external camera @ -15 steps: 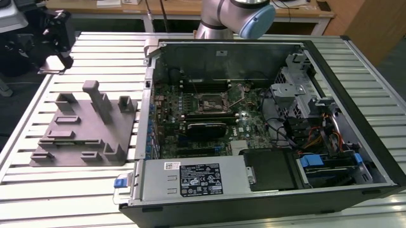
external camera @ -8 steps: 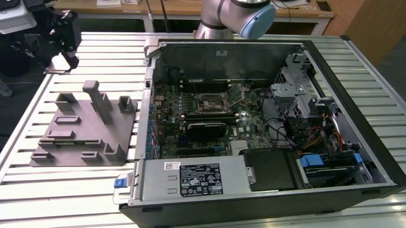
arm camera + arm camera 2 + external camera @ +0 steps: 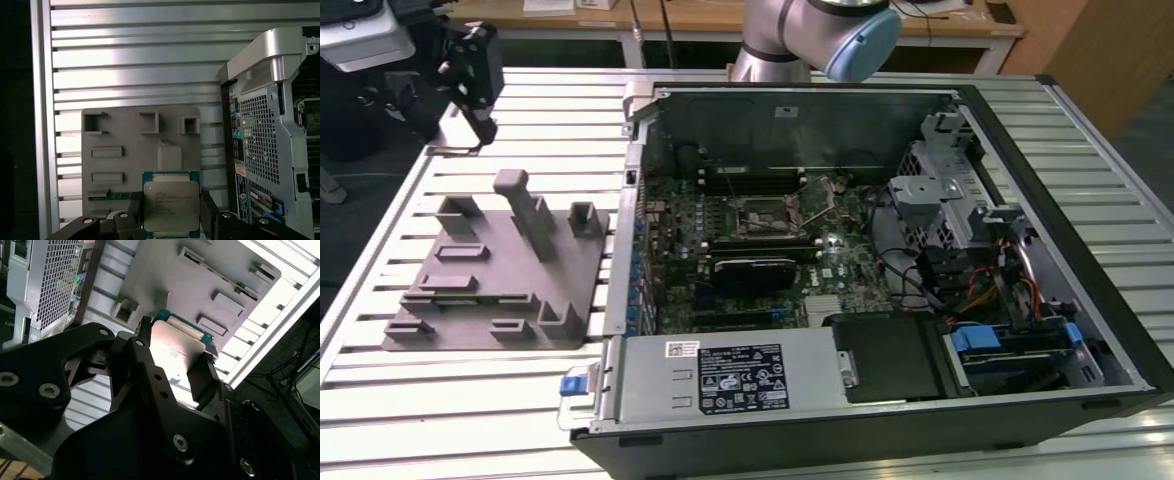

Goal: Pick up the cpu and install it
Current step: 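Pick up the cpu and move it towards the insertion slot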

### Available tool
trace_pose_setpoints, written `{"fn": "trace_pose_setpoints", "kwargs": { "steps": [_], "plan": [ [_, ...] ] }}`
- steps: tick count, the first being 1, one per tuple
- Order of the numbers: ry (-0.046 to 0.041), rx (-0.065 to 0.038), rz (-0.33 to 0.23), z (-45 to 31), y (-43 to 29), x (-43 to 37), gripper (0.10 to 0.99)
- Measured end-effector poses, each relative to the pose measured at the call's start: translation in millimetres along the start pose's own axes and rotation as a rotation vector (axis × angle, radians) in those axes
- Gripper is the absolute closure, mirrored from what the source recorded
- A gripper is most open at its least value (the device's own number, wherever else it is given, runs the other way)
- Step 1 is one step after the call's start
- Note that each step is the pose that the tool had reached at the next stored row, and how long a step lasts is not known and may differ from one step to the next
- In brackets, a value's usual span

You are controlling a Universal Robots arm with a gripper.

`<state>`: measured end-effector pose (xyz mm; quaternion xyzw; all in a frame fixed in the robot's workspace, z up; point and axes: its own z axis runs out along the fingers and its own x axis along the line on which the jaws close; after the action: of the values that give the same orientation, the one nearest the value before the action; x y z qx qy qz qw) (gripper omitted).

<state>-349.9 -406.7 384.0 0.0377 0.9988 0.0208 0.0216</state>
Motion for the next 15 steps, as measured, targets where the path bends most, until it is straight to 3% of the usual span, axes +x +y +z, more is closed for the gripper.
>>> {"fn": "trace_pose_setpoints", "kwargs": {
  "steps": [15],
  "plan": [
    [0.0000, 0.000, 0.000, 0.8, 1.4, -18.1, 0.545]
  ]
}}
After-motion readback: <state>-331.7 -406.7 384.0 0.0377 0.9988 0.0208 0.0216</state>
